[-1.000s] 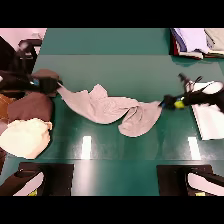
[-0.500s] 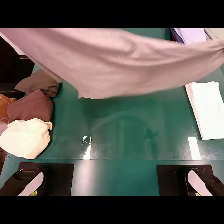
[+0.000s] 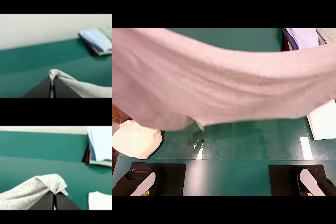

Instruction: Fold the shirts.

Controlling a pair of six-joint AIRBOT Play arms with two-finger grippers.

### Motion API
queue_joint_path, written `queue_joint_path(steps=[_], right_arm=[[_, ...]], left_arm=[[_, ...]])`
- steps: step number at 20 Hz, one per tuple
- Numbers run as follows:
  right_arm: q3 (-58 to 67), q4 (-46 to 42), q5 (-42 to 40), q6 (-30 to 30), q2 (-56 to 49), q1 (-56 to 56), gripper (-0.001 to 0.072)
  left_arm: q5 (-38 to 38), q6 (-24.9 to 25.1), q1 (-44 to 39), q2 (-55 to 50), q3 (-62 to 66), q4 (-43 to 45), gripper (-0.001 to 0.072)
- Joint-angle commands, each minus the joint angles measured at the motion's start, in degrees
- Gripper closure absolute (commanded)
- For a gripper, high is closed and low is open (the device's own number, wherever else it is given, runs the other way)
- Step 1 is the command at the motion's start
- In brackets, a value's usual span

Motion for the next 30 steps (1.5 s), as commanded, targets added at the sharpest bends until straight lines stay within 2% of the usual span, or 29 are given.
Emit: queue_joint_path(steps=[1,4,6,9,11,12,13,14,15,16,19,20,23,26,28,30], right_arm=[[-1.75,-0.09,3.08,3.17,-7.41,4.04,0.0700],[-10.29,-7.80,3.02,5.92,-15.58,10.40,0.0700],[-16.06,-12.33,0.68,6.34,-21.42,13.60,0.0700],[-19.54,-12.28,-6.80,6.29,-29.68,15.98,0.0699],[-18.05,-8.09,-9.29,5.73,-33.99,16.28,0.0690],[-16.26,-5.42,-9.22,4.96,-35.82,16.20,0.0503],[-14.25,-3.50,-8.26,4.96,-37.20,16.20,0.0250],[-12.22,-2.60,-6.69,4.85,-38.03,16.04,0.0215],[-10.56,-2.14,-5.09,4.31,-38.29,15.74,0.0217],[-9.68,-2.16,-3.52,4.26,-38.05,15.76,0.0217],[-13.64,-2.29,-1.18,2.10,-33.53,15.74,0.0222],[-16.76,-2.29,-1.31,1.60,-31.19,15.74,0.0222],[-27.67,-2.19,-1.27,0.76,-23.43,15.17,0.0224],[-35.32,-2.16,-2.23,0.48,-16.98,14.67,0.0263],[-39.19,-2.12,-4.68,0.50,-13.16,14.67,0.0263],[-41.53,-2.12,-5.46,0.50,-10.64,14.67,0.0263]], left_arm=[[-1.18,-0.04,-0.02,-2.16,-13.92,0.20,0.0682],[1.51,1.68,-0.02,-8.26,-28.28,0.72,0.0682],[7.67,2.69,-0.02,-13.77,-35.39,0.68,0.0681],[18.18,2.95,0.00,-23.47,-38.34,0.66,0.0682],[22.45,2.45,0.00,-27.36,-38.23,0.66,0.0681],[23.04,2.40,0.24,-28.37,-37.86,0.50,0.0679],[22.71,2.40,0.70,-28.33,-37.57,0.46,0.0679],[20.87,2.47,1.42,-28.17,-36.63,0.33,0.0588],[17.16,2.49,2.64,-28.17,-35.04,0.39,0.0296],[12.39,2.47,4.15,-28.17,-33.40,0.35,0.0135],[-2.12,4.79,7.98,-27.67,-32.83,0.37,0.0134],[-3.37,5.27,8.57,-26.45,-35.21,0.39,0.0133],[0.28,5.49,9.20,-18.58,-47.87,0.39,0.0134],[1.14,5.42,9.20,-11.13,-60.63,0.35,0.0134],[1.81,5.42,9.20,-8.90,-67.34,-0.02,0.0134],[3.74,5.66,9.20,-8.72,-72.11,-3.91,0.0133]])
